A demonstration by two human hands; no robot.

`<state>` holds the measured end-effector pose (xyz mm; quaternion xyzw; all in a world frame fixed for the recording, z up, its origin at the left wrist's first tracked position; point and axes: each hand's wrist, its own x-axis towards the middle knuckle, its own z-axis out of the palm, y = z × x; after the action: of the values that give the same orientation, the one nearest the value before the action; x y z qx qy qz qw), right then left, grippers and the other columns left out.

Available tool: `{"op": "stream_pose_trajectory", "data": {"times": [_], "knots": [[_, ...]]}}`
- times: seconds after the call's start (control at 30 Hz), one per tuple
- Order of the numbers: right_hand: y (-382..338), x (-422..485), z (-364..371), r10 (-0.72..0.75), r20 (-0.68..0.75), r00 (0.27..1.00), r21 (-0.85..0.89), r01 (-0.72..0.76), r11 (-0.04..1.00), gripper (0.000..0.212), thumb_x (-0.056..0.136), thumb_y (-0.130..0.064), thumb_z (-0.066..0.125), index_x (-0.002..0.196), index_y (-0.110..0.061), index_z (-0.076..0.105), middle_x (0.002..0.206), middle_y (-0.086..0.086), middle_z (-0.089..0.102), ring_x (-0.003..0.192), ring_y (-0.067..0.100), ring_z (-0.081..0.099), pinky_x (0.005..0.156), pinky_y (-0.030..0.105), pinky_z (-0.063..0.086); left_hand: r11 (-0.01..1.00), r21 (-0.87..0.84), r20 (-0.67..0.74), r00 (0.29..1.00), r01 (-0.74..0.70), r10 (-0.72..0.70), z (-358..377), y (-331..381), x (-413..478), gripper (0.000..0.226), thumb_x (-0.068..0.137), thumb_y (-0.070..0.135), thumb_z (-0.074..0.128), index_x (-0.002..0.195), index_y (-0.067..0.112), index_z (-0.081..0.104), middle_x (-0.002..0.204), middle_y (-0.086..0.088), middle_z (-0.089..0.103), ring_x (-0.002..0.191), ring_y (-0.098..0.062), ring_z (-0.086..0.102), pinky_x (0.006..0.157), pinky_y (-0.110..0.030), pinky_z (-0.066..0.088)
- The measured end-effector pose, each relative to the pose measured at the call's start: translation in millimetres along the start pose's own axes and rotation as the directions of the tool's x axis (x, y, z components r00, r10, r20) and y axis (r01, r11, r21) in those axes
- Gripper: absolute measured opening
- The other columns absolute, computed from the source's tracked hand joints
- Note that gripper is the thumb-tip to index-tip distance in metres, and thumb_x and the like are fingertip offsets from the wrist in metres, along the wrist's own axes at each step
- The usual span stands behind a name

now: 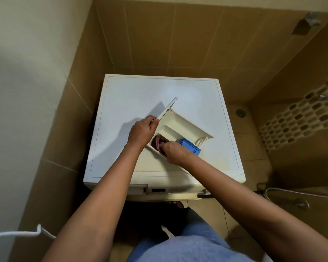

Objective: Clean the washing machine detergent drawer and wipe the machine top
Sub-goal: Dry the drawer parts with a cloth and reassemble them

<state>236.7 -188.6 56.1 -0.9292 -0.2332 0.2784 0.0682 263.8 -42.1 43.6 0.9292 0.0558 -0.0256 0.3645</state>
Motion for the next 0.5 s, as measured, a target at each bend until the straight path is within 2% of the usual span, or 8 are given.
{"op": "stream_pose_trajectory", "data": {"times": [0.1, 0.23, 0.33, 0.37, 0.5], "knots": [[8, 2, 7, -0.032, -0.043, 0.999, 0.021, 0.033, 0.999, 0.025, 0.087, 0.002, 0.046, 0.106, -0.005, 0.06, 0.095, 0.015, 0.066, 0.082, 0.031, 0.064, 0.068, 0.036, 0.051, 0.998, 0.069, -0.01, 1.0, 0.003, -0.002, -1, 2, -1, 0.035, 0.101, 0.042, 0.036, 0.117, 0.021, 0.059, 0.098, -0.004, 0.068, 0.095, -0.03, 0.06, 0.076, -0.036, 0.047], [22, -6, 1, 0.07, 0.08, 0.994, -0.085, -0.063, 0.994, 0.023, 0.089, -0.002, 0.048, 0.107, 0.0, 0.061, 0.096, 0.017, 0.064, 0.078, 0.027, 0.059, 0.069, 0.035, 0.051, 0.988, 0.154, 0.0, 1.0, 0.028, -0.028, -1, 5, 1, 0.037, 0.101, 0.046, 0.033, 0.12, 0.026, 0.057, 0.109, -0.001, 0.068, 0.101, -0.031, 0.06, 0.076, -0.035, 0.045], [20, -5, -8, 0.063, 0.148, 0.987, -0.127, -0.044, 0.991, 0.022, 0.089, -0.001, 0.045, 0.105, 0.004, 0.059, 0.087, 0.014, 0.054, 0.075, 0.027, 0.054, 0.056, 0.029, 0.044, 0.993, 0.113, 0.005, 0.999, 0.034, -0.035, 2, 7, -1, 0.035, 0.101, 0.045, 0.035, 0.119, 0.026, 0.058, 0.109, 0.001, 0.068, 0.102, -0.028, 0.06, 0.079, -0.035, 0.046], [17, -4, -10, 0.04, 0.132, 0.99, -0.123, -0.023, 0.992, 0.022, 0.089, -0.001, 0.046, 0.105, 0.004, 0.059, 0.086, 0.014, 0.053, 0.074, 0.027, 0.054, 0.053, 0.029, 0.042, 0.995, 0.09, 0.002, 0.999, 0.035, -0.035, 3, 8, -2, 0.034, 0.101, 0.044, 0.037, 0.119, 0.025, 0.059, 0.108, 0.0, 0.069, 0.102, -0.028, 0.061, 0.079, -0.034, 0.046], [1, 6, -12, -0.062, -0.009, 0.998, -0.108, 0.061, 0.992, 0.02, 0.088, -0.005, 0.049, 0.102, 0.004, 0.06, 0.094, 0.019, 0.064, 0.083, 0.033, 0.062, 0.061, 0.032, 0.042, 0.999, 0.029, -0.001, 1.0, 0.028, -0.028, 3, 7, -1, 0.034, 0.101, 0.041, 0.04, 0.117, 0.021, 0.062, 0.103, -0.003, 0.07, 0.101, -0.027, 0.062, 0.083, -0.035, 0.048]]}}
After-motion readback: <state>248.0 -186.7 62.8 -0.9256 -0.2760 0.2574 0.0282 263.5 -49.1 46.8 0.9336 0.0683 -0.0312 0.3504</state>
